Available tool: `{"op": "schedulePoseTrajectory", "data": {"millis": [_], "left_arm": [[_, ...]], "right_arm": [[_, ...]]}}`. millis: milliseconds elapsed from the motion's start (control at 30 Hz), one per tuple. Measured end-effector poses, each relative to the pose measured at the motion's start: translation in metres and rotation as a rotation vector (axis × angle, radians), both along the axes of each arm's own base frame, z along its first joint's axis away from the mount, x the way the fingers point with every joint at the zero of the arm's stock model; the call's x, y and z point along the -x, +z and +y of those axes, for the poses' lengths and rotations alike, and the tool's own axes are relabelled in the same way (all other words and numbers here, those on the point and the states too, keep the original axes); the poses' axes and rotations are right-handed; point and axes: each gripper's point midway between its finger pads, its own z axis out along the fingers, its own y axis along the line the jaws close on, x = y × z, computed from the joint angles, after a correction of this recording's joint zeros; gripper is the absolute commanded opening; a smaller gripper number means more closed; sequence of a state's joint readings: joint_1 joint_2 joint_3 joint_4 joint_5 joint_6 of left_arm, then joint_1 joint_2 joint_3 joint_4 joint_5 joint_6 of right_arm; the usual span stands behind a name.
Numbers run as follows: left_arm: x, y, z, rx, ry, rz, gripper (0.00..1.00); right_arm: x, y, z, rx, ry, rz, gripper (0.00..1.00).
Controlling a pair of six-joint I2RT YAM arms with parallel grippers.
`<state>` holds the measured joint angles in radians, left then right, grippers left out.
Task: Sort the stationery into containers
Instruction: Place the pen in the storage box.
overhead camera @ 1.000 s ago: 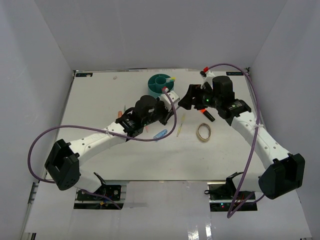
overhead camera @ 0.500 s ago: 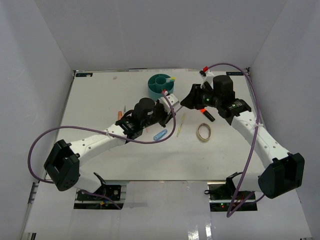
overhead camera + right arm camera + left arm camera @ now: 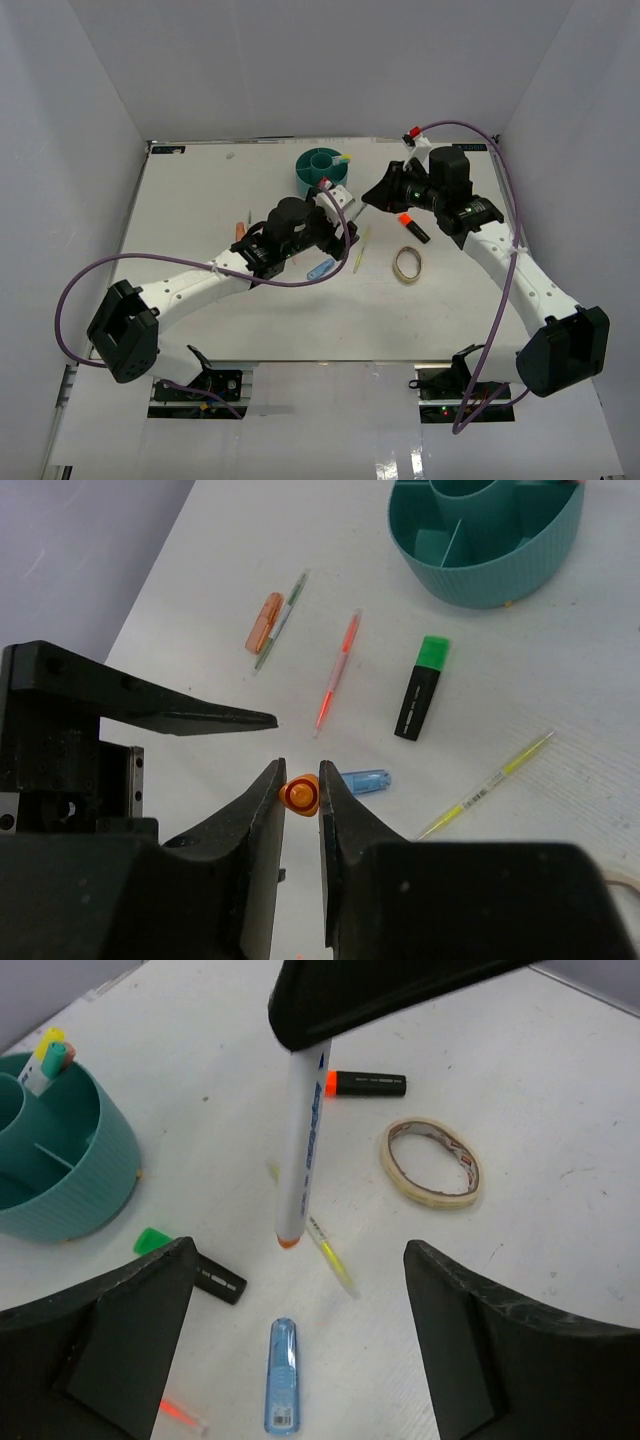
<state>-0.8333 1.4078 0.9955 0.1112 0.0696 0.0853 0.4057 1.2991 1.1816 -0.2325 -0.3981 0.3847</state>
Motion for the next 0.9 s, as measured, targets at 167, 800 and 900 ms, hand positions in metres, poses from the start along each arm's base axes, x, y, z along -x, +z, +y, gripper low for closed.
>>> {"op": "schedulePoseTrajectory", "data": {"millis": [167, 800, 900], "left_arm": [[-0.01, -0.011, 0.016, 0.011, 0.091, 0.088, 0.98], [-0.077, -0.07, 0.168, 0.056, 0.616, 0.457, 0.98], [-0.077, -0.072, 0.172, 0.044, 0.637, 0.458, 0.98]], "right_arm": [[-0.019, 0.01, 0.0, -0.011, -0.04, -0.079, 0.08], [-0.196, 0.014, 0.025, 0.037, -0.253, -0.477, 0.08], [-0.216, 0.006, 0.032, 0.05, -0.256, -0.493, 0.08]]}}
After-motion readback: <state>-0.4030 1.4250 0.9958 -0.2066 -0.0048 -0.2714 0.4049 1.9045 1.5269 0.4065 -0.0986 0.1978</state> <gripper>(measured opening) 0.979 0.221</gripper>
